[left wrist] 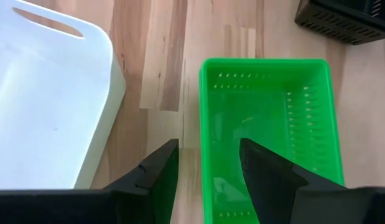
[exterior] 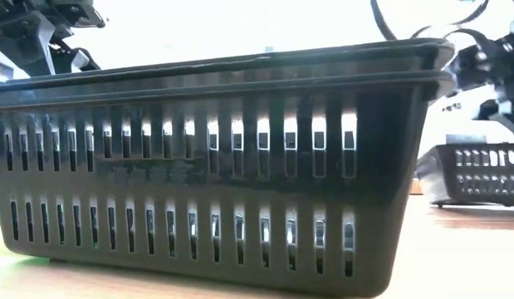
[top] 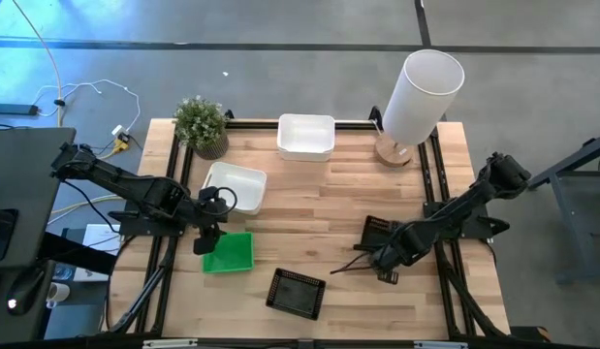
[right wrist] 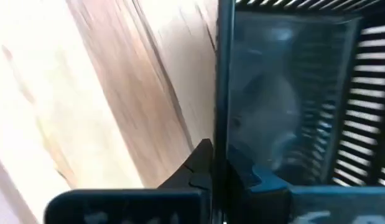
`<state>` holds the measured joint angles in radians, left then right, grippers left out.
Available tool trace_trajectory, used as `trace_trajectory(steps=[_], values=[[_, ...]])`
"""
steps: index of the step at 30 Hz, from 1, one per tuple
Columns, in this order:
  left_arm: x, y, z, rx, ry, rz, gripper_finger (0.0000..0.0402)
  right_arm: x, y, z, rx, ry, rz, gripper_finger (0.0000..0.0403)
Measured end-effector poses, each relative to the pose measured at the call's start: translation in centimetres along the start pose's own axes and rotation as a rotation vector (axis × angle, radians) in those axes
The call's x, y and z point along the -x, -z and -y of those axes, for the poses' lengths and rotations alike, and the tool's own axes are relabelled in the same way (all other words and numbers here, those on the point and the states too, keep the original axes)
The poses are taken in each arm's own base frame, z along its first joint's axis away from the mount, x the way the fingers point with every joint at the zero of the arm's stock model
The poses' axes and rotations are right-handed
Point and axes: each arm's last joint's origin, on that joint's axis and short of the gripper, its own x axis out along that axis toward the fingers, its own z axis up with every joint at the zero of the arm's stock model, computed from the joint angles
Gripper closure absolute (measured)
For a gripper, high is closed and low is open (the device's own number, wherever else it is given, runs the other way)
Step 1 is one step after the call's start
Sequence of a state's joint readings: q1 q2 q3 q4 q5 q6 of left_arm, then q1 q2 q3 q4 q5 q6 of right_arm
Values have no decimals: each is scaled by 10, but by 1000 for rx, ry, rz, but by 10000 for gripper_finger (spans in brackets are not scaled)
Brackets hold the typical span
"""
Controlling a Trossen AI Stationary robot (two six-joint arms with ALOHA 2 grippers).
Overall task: Stack baskets by color
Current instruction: Stack the right black bin on the bottom black bin
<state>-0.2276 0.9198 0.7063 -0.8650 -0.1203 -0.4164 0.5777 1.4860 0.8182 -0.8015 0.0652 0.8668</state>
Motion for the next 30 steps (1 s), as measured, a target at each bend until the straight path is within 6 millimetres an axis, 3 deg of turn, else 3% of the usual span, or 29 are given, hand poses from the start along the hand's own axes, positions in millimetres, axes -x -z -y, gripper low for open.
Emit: trace_trajectory(steps=[15,21,30], values=[[0,-6,2,11,18,61,245,45,-30,-25,-113,-85,205,402],[0,-7,0,14,-53,92,245,67,-42,-35,-147,-122,309,403],[1,-7,-2,22,-123,122,245,102,-60,-49,-90,-195,505,403]])
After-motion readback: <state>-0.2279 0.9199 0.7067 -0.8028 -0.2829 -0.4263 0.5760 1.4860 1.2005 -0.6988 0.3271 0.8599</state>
